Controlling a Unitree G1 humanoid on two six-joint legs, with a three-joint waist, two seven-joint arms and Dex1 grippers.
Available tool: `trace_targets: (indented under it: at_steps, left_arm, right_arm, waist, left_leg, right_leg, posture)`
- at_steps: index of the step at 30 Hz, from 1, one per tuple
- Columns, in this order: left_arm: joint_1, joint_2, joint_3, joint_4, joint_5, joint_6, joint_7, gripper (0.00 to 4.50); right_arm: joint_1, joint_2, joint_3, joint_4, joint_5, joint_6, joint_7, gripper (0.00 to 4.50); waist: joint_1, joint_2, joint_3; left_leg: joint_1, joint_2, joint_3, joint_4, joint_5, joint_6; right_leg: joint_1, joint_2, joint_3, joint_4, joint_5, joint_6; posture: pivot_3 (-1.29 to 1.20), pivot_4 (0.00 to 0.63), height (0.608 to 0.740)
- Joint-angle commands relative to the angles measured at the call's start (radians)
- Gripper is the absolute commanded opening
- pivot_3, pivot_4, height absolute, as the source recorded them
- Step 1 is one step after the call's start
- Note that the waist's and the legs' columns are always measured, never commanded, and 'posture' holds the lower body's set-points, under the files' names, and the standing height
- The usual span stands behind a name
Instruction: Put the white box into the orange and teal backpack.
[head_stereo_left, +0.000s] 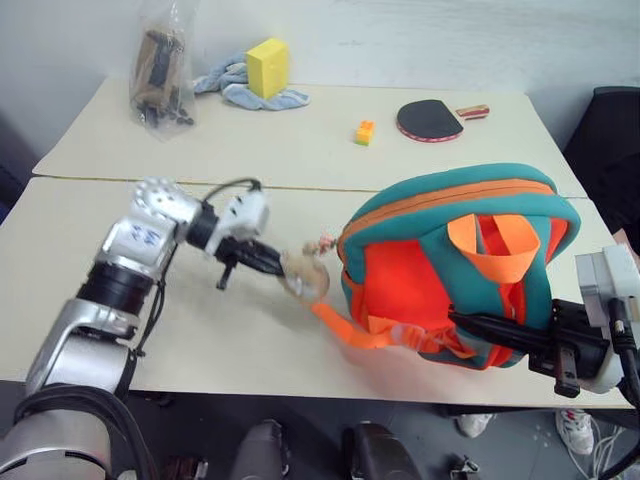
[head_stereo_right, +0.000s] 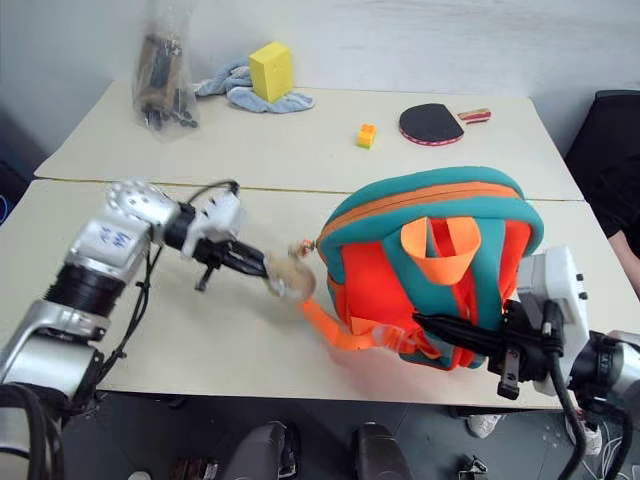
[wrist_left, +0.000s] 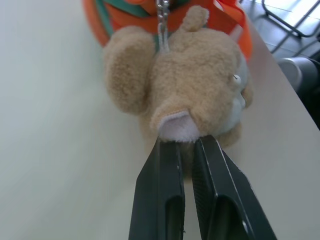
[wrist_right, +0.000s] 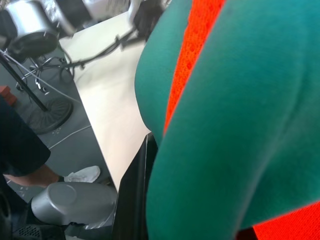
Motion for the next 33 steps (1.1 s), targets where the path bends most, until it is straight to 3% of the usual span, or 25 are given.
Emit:
trace_targets:
  at_steps: [1,6,11,12,15,19,20,26,29,33]
  left_arm:
    - [0.026,-0.079,-0.029,-0.003,0.114,-0.107,0.132,0.01]
    - [0.061,-0.166,-0.010,-0.053,0.107,-0.019,0.187,0.01]
    - [0.084,-0.129,0.023,-0.093,0.092,0.076,0.159,0.01]
    - [0.081,-0.115,0.035,-0.092,0.081,0.099,0.146,0.35]
    - [0.075,-0.064,0.078,-0.108,0.012,0.188,0.070,1.13]
    - [0.074,-0.001,0.149,-0.149,-0.073,0.263,0.011,2.50]
    - [0.070,0.021,0.175,-0.163,-0.114,0.311,-0.016,2.69]
    - [0.039,0.182,0.293,-0.200,-0.271,0.495,-0.113,4.48]
    - [0.015,0.253,0.352,-0.155,-0.304,0.494,-0.107,4.48]
    - [0.018,0.240,0.388,-0.146,-0.314,0.464,-0.030,4.48]
  right_arm:
    - [-0.028,0.027,-0.028,0.011,-0.007,-0.042,-0.038,0.00]
    - [-0.053,0.070,0.016,-0.008,-0.038,-0.060,-0.101,0.00]
    - [-0.012,0.088,-0.008,-0.003,-0.069,-0.059,-0.102,0.00]
    - [0.002,0.087,-0.019,0.003,-0.073,-0.057,-0.095,0.00]
    - [0.052,0.074,-0.076,0.041,-0.041,-0.030,-0.063,0.88]
    - [0.147,0.051,-0.190,0.113,-0.136,-0.032,0.057,2.41]
    - [0.184,0.039,-0.232,0.145,-0.159,-0.027,0.114,2.55]
    - [0.350,-0.088,-0.513,0.424,-0.266,0.025,0.473,4.49]
    - [0.303,-0.181,-0.594,0.609,-0.319,0.030,0.534,4.49]
    - [0.231,-0.195,-0.571,0.698,-0.362,0.023,0.547,4.49]
  waist:
    - [0.004,0.000,0.000]
    - [0.010,0.000,0.000]
    - [0.013,0.000,0.000]
    - [0.013,0.000,0.000]
    - [0.011,0.000,0.000]
    - [0.008,0.000,0.000]
    - [0.008,0.000,0.000]
    - [0.007,0.000,0.000]
    - [-0.001,0.000,0.000]
    - [-0.001,0.000,0.000]
  left_leg:
    - [0.000,0.000,0.000,0.000,0.000,0.000]
    - [-0.001,-0.001,0.000,0.002,-0.001,0.001]
    - [0.000,0.000,0.000,0.002,0.000,0.001]
    - [0.000,0.000,0.000,0.002,0.000,0.001]
    - [0.000,0.000,0.000,0.001,0.000,0.001]
    - [0.000,0.000,0.000,0.000,0.000,0.000]
    - [0.000,0.000,0.000,0.000,0.000,0.000]
    - [0.001,-0.001,0.000,-0.001,-0.001,0.001]
    - [0.002,-0.001,0.000,-0.002,-0.002,0.003]
    - [0.003,-0.001,0.000,-0.005,-0.002,0.004]
  right_leg:
    - [0.000,0.000,0.000,0.000,0.000,0.000]
    - [0.000,0.000,0.000,0.000,0.000,0.000]
    - [0.000,0.000,0.000,0.001,0.000,0.000]
    - [0.000,0.000,0.000,0.001,0.000,0.000]
    - [0.000,0.000,0.000,0.001,0.000,0.000]
    - [0.000,0.000,-0.001,0.000,0.000,0.000]
    - [0.001,0.000,-0.001,0.000,0.000,0.000]
    - [0.002,0.000,-0.001,-0.002,0.000,0.000]
    - [0.002,-0.001,0.000,-0.002,0.000,0.000]
    - [0.002,0.000,-0.001,-0.002,0.000,0.000]
  posture:
    - [0.00,0.150,0.740]
    - [0.00,0.150,0.740]
    - [0.00,0.150,0.740]
    - [0.00,0.150,0.740]
    - [0.00,0.150,0.740]
    - [0.00,0.150,0.740]
    - [0.00,0.150,0.740]
    - [0.00,0.150,0.740]
    - [0.00,0.150,0.740]
    - [0.00,0.150,0.740]
